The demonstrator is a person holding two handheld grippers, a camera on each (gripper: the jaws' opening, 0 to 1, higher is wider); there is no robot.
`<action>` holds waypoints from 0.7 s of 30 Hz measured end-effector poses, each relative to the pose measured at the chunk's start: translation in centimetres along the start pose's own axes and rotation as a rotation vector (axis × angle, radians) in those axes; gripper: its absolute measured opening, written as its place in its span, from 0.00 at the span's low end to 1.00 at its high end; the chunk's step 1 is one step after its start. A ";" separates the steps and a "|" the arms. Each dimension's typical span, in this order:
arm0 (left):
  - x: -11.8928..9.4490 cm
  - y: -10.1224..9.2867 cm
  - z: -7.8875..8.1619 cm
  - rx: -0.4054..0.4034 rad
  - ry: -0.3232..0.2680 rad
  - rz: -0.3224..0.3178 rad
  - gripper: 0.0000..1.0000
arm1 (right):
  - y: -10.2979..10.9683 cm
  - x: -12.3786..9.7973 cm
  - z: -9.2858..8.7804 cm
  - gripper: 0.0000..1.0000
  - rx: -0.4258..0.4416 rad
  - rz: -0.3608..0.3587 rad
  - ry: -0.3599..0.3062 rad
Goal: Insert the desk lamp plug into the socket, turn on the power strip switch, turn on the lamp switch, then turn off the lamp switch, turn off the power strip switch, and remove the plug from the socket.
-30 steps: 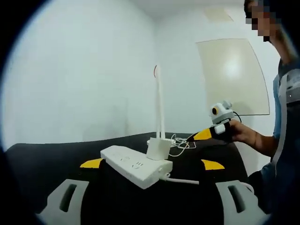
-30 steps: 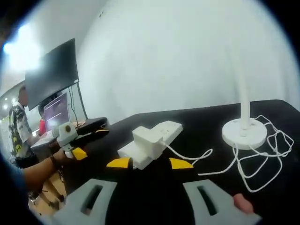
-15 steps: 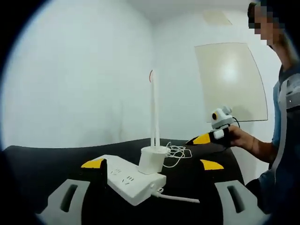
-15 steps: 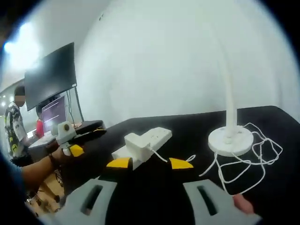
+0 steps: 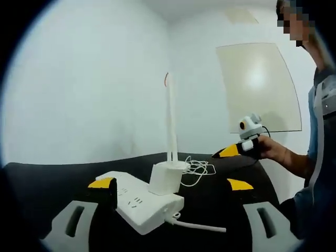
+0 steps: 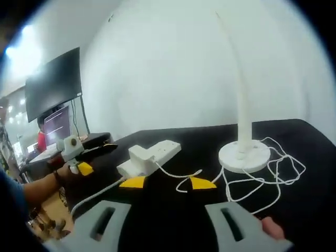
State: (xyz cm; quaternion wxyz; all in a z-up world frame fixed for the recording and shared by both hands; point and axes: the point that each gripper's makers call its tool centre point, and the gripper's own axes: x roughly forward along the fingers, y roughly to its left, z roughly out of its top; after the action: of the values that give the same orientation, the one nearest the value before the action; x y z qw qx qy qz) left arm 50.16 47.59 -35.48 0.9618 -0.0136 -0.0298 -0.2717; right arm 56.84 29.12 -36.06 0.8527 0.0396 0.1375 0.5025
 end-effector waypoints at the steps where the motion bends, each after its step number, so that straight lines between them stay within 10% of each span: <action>1: 0.2 -0.2 -0.1 0.005 0.000 0.001 0.80 | -0.3 -0.2 0.0 0.31 0.002 -0.003 -0.001; 21: 1.3 -1.2 -1.7 0.029 0.006 -0.006 0.81 | -4.8 -3.6 1.0 0.31 0.007 0.014 -0.028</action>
State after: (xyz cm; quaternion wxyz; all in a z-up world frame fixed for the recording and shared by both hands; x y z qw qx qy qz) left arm 50.69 45.82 -37.06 0.9612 0.0012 -0.0308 -0.2741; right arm 59.51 23.75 -35.40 0.8509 0.0509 0.1270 0.5072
